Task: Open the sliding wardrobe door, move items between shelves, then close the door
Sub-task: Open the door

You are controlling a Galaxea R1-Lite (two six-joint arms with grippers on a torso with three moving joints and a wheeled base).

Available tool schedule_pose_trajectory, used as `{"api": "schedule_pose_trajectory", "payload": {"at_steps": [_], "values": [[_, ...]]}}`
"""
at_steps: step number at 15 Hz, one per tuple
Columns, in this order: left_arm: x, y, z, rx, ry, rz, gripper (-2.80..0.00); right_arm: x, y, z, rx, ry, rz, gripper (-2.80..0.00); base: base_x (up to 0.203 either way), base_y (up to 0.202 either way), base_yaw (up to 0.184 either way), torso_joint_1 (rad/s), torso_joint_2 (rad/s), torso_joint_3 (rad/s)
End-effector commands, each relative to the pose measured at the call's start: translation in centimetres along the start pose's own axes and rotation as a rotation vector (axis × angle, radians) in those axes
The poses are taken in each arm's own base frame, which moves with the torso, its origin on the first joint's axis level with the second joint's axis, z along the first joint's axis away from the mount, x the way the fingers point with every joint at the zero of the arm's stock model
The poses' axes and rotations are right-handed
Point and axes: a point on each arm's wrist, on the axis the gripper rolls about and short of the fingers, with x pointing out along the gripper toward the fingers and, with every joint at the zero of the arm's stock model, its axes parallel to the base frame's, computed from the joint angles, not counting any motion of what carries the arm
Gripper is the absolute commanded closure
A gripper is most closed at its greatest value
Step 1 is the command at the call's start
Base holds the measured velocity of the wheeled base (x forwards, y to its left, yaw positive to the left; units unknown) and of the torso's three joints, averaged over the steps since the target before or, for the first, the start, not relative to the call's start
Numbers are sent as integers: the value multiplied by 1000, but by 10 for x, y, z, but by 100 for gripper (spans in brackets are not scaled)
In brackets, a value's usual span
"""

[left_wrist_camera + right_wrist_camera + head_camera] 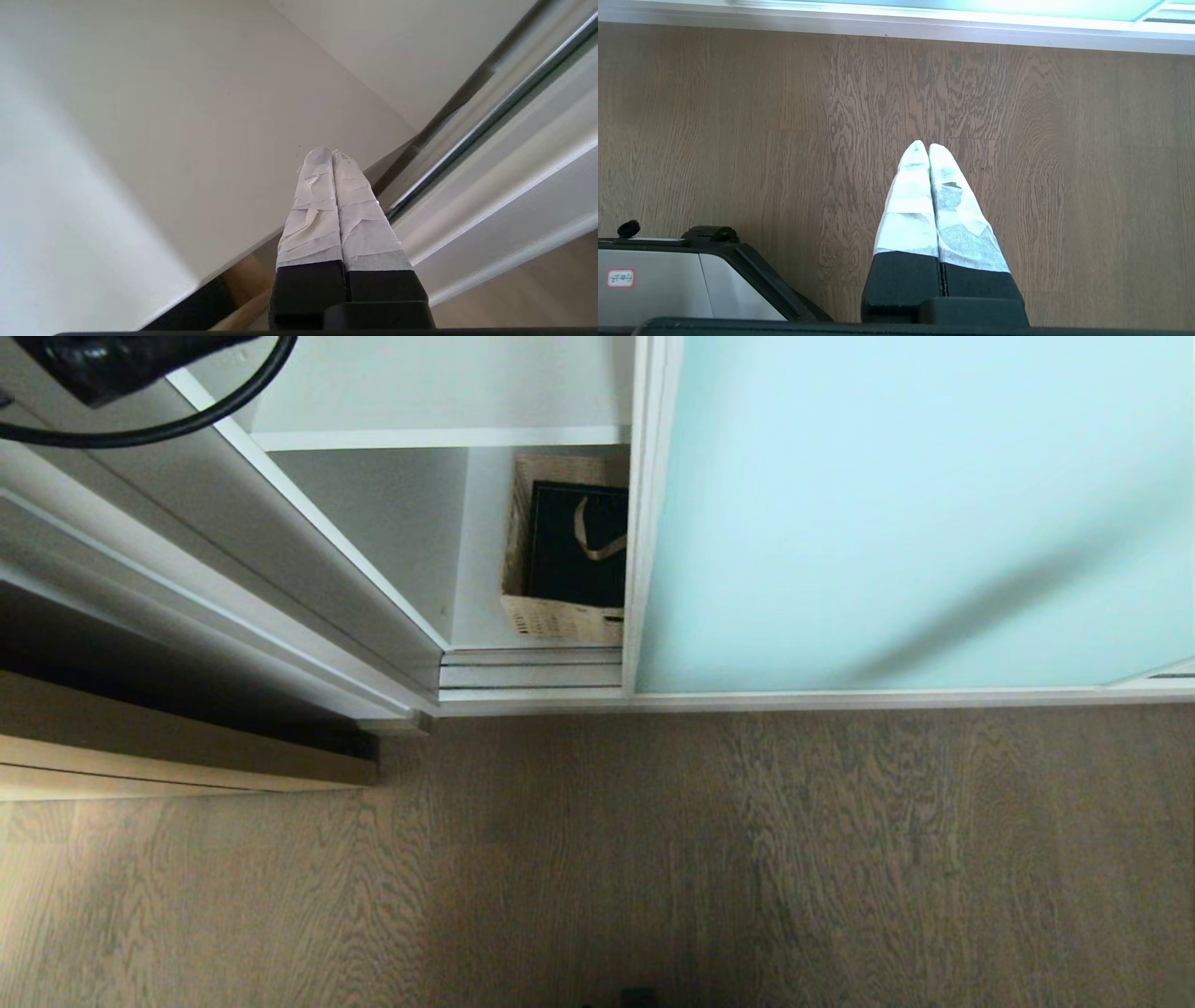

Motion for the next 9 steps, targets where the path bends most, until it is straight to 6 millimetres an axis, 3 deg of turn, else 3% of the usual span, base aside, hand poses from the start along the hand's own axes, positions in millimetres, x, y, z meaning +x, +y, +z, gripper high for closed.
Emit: {"api": "schedule_pose_trajectory", "payload": {"at_steps": [1,6,9], "values": [[2,-5,1,-35,-9,-15,0,0,0,0,-1,0,1,0,0,0,0,0,0,0],[15,-23,-1,-116,-52,-7,0,0,0,0,-1,0,1,0,0,0,0,0,0,0],[26,-26,-17,-125,-29,-6,0,0,0,0,-1,0,1,0,0,0,0,0,0,0]]}}
